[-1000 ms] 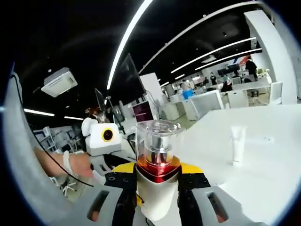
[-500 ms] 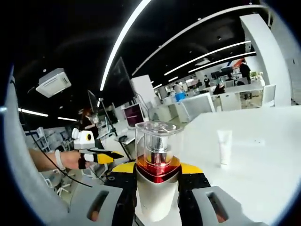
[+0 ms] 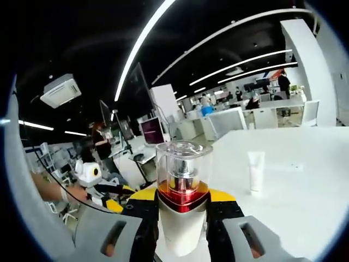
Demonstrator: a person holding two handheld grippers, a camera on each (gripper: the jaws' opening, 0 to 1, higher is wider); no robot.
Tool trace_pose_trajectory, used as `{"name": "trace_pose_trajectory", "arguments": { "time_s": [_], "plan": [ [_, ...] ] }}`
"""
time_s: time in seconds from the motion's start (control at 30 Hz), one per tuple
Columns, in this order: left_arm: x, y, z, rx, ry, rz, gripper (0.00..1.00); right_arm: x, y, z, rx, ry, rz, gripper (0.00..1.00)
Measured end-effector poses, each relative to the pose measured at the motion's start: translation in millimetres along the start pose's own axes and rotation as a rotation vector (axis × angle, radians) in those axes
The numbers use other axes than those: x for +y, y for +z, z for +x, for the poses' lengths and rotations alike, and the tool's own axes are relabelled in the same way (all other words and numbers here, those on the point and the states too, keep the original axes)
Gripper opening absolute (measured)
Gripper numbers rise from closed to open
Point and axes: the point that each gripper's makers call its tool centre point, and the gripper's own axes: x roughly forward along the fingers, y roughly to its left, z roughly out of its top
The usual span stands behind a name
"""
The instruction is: Arrange the skincare products in the storage area until every visible bottle or jar stands upright without overlapping.
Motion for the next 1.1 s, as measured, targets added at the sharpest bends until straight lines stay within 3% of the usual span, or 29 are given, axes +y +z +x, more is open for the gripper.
{"name": "trace_pose_trajectory", "arguments": {
  "time_s": [0.07,0.1,0.2,0.3,0.4,0.5,0.6,0.8,0.87,0.97,1.1],
  "plan": [
    [4.1,2.4,1,-0.015,0.019,0.107,0.54,-1,-0.5,0,0.002,-0.002,0.001,0.26],
    [5.7,3.6,2,-0.024,0.035,0.108,0.54,-1,-0.5,0,0.002,-0.003,0.002,0.26],
    [11.1,-6.0,4,0.022,0.075,0.115,0.56,-4,-1.0,1,0.0,-0.006,0.013,0.26],
    [4.2,-3.1,6,-0.009,0.043,-0.017,0.61,-8,-2.3,2,0.007,-0.014,0.014,0.26],
    [14.0,-3.6,4,0.0,0.087,0.043,0.58,-11,-2.4,3,0.011,-0.016,0.016,0.26],
    [13.5,-2.2,6,-0.02,0.098,0.038,0.51,-14,-2.1,5,0.013,-0.015,0.023,0.26],
    [11.6,-10.7,10,0.021,0.099,0.109,0.48,-16,-2.7,7,0.019,-0.018,0.02,0.26],
    [20.0,-30.5,15,0.088,0.086,0.122,0.5,-21,-4.4,13,0.036,-0.014,0.021,0.26],
    [19.2,-30.5,16,0.089,0.079,0.132,0.52,-21,-5.3,14,0.042,-0.013,0.023,0.26],
    [22.8,-38.7,16,0.127,0.088,0.111,0.48,-23,-7.7,15,0.051,-0.011,0.024,0.26],
    [24.6,-43.3,15,0.15,0.094,0.16,0.44,-26,-12.8,18,0.068,-0.016,0.028,0.26]
  ]
}}
